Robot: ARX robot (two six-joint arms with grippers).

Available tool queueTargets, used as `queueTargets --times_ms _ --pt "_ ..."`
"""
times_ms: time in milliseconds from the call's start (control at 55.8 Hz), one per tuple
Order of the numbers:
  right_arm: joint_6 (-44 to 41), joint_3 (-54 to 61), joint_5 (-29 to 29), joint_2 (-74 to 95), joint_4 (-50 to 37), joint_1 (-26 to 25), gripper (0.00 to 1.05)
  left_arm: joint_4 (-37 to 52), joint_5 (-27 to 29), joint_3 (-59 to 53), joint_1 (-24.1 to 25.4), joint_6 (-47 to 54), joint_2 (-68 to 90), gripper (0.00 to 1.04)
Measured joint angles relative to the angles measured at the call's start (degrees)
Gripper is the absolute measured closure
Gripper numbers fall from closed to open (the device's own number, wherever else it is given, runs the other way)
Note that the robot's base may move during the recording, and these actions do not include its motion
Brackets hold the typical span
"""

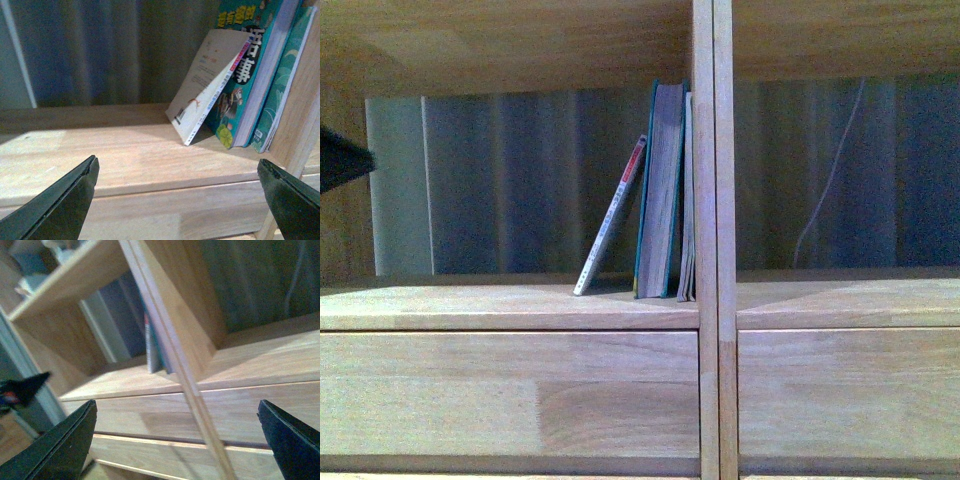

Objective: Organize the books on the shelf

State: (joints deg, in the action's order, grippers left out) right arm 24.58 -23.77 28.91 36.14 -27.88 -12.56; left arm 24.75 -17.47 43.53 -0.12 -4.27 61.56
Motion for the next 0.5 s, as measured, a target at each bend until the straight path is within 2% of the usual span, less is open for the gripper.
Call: queueTargets --times_ms 161,287,323,341,376,448,502 --pt "-8.6 1.6 -6.2 0.5 -0.1 1.2 0.07 -5.3 -8.6 -11.0 6.9 -1.6 -15.4 0.07" --pt "-13.4 3.9 -10.0 -1.0 -0.7 1.7 0.07 -12.4 -14.9 -18.1 8.9 -4.2 -29.4 0.07" --pt "-15.6 3.3 -13.5 -1.9 2.5 2.5 0.1 -17.9 -5.9 -18.3 6.2 -2.4 -33.5 0.13" --pt "-17.9 2.4 -16.8 -2.9 7.7 3.4 0.15 -21.2 1.7 -18.4 3.6 -0.7 -35.4 0.19" --pt "-20.2 2.5 -20.5 -4.4 14.2 4.5 0.24 -22.3 9.6 -19.7 1.4 0.8 -37.0 0.27" --pt "-22.0 4.6 -22.1 -6.3 16.5 5.6 0.36 -22.1 16.6 -22.8 0.6 2.2 -38.5 0.41" --pt "-22.9 6.7 -23.5 -7.5 16.4 6.6 0.46 -21.5 17.5 -25.3 0.5 2.8 -39.6 0.51"
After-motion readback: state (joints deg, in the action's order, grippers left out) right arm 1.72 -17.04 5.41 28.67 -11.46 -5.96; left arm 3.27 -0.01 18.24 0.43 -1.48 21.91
